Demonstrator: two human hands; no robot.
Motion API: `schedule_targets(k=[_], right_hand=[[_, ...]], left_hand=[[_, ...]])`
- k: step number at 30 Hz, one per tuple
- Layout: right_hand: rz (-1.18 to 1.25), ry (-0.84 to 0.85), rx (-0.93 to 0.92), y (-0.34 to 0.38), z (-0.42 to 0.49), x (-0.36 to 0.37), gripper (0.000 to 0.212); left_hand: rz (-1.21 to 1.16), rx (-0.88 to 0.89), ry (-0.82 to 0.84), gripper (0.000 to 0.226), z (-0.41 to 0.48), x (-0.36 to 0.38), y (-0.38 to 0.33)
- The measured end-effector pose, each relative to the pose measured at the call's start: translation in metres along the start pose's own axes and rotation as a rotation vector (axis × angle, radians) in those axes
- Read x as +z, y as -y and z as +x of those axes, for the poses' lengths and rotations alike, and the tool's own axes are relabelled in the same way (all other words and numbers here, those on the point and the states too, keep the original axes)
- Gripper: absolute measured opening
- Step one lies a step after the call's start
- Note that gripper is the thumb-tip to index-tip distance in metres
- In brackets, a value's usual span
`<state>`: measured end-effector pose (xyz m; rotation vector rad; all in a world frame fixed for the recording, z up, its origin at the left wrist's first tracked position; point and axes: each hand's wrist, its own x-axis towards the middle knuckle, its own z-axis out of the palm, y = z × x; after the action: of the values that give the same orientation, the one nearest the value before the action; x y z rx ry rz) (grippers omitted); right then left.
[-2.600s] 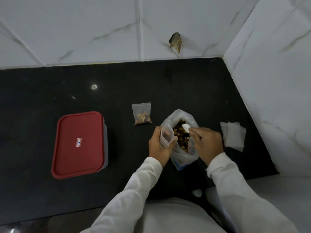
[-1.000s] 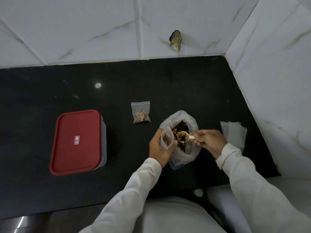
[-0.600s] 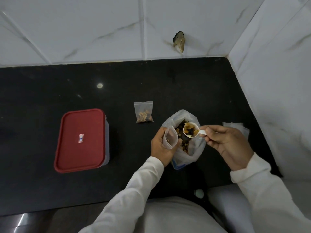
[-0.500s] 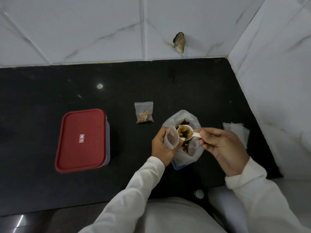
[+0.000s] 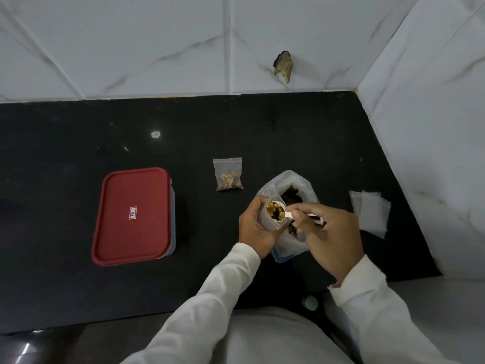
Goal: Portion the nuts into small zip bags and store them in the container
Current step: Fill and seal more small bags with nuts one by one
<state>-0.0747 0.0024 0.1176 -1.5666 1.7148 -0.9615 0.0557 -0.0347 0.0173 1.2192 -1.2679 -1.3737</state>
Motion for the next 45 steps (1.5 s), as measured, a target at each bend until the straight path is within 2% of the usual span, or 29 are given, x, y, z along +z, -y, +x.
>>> schedule_targets(k=[2,4,6,7,9,10,13,15,18,20,22,24,25,29,31,33,35,38,45], right_hand=[[-0.095,-0.046,-0.111,-0.012,-0.002,0.009,0.016],[-0.223,-0.099,-0.136,-0.025,-0.004,0.020,0.016],[-0.355,-0.139,-0.225,-0.035,-0.004,0.030,0.027],[-0.389,-0.173,-0.331,-0.037,-0.004,0.032,0.024],[-0.376,-0.231,-0.503,-0.033,-0.005,0.031,0.005],[-0.348,-0.244,-0.552,-0.031,-0.006,0.028,0.012],[-0.455,-0.247,-0.690,-0.030,-0.009,0.023,0.015],[-0.484,-0.211,-0.704,-0.028,-0.012,0.023,0.023],[-0.460,-0.252,-0.754,-0.026,-0.013,0.024,0.033],[-0.423,-0.243,-0.708,-0.024,-0.011,0.025,0.040],[-0.303,-0.251,-0.535,-0.022,-0.014,0.025,0.045],[-0.099,-0.263,-0.324,-0.013,-0.016,0.018,0.021],[-0.025,-0.267,-0.242,-0.008,-0.016,0.014,0.016],[0.238,-0.299,0.098,-0.009,-0.009,-0.004,0.019],[0.348,-0.323,0.241,-0.026,-0.002,-0.009,0.020],[0.294,-0.289,0.316,-0.045,0.001,-0.014,0.020],[0.099,-0.228,0.312,-0.061,0.002,-0.017,0.019],[-0.164,-0.155,0.200,-0.073,0.001,-0.016,0.014],[-0.295,-0.020,-0.047,-0.077,0.012,0.002,0.012]], left_hand=[[-0.021,0.010,-0.008,0.032,0.000,-0.001,-0.001],[-0.030,0.014,-0.009,0.032,0.000,-0.002,-0.001],[-0.041,0.017,-0.013,0.033,0.000,-0.003,-0.002],[-0.042,0.018,-0.018,0.033,0.000,-0.004,-0.002],[-0.046,0.017,-0.025,0.033,0.000,-0.004,0.000],[-0.047,0.012,-0.026,0.034,0.001,-0.005,0.002],[-0.047,0.013,-0.029,0.037,0.002,-0.005,0.004],[-0.051,0.026,-0.022,0.038,0.002,-0.005,0.003],[-0.075,0.023,-0.010,0.037,0.002,-0.006,0.001],[-0.101,0.006,-0.009,0.037,0.001,-0.008,0.001],[-0.112,-0.015,0.013,0.035,0.001,-0.009,0.002],[-0.140,-0.026,0.029,0.031,0.002,-0.011,0.004],[-0.163,-0.039,0.029,0.030,0.002,-0.012,0.006],[-0.262,-0.093,0.007,0.039,0.003,-0.014,0.012],[-0.283,-0.092,0.010,0.034,0.003,-0.015,0.011],[-0.293,-0.086,0.022,0.030,0.003,-0.015,0.010],[-0.294,-0.088,0.033,0.030,0.001,-0.014,0.010],[-0.281,-0.088,0.036,0.035,0.001,-0.014,0.012],[-0.275,-0.120,0.022,0.030,0.001,-0.007,0.014]])
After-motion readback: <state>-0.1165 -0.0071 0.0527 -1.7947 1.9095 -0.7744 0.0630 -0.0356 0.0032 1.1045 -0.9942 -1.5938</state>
